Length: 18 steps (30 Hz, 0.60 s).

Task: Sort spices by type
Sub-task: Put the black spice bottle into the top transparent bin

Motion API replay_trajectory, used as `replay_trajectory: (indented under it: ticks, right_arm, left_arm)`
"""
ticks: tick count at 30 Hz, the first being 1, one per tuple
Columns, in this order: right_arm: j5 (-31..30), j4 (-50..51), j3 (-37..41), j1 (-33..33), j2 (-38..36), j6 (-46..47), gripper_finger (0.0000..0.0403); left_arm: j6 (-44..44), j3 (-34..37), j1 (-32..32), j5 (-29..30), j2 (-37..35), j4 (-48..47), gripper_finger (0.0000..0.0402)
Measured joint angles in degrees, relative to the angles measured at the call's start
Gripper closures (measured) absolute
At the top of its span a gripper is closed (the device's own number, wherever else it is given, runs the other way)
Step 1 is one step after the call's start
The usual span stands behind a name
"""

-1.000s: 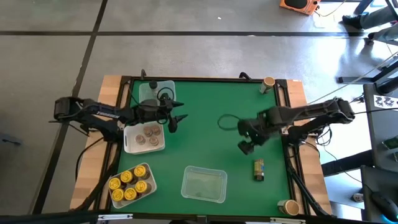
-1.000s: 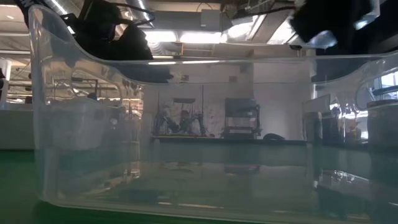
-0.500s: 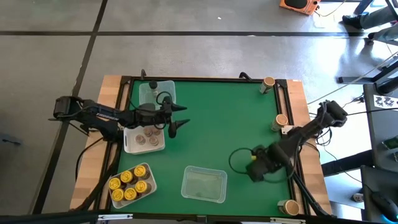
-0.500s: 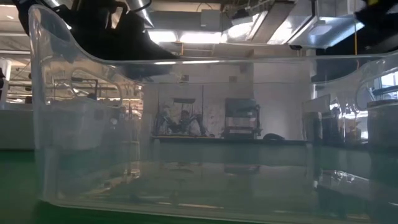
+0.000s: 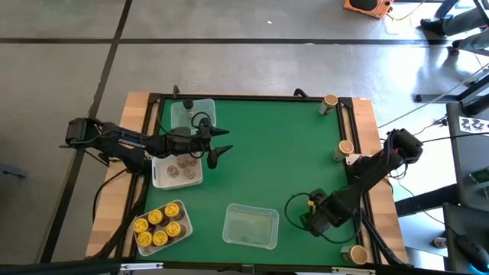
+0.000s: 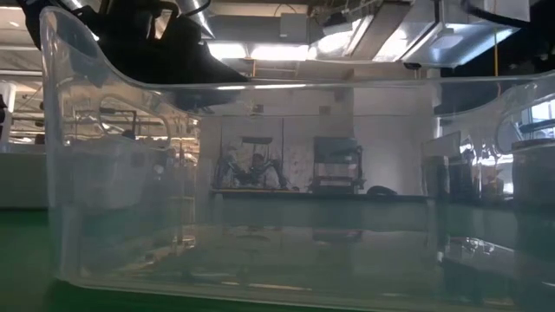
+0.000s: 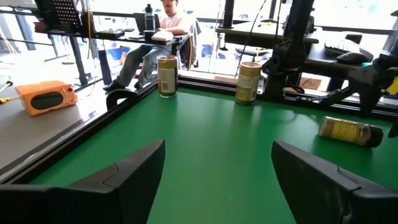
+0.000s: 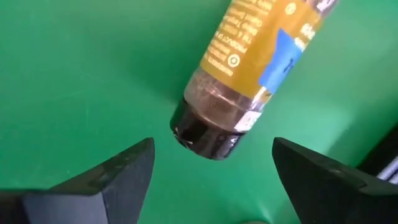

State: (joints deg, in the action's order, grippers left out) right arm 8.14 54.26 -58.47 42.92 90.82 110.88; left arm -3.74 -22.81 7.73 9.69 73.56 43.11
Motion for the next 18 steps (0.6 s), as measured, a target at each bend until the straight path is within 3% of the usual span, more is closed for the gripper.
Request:
replay_trajectory:
  ticks: [9,18]
  right_arm:
    - [-4.1,-4.6,4.3,0.3,0.6,1.7,0.0079]
    - [-2.3,-9.8,7.7,1.1,1.1,1.4,0.0079]
  left_arm:
    - [-0.2,0.0,0.1,0.1,0.0,0.1,0.0108]
    - [0.1,0.0,0.3,0.3,0.0,0.2,0.0108]
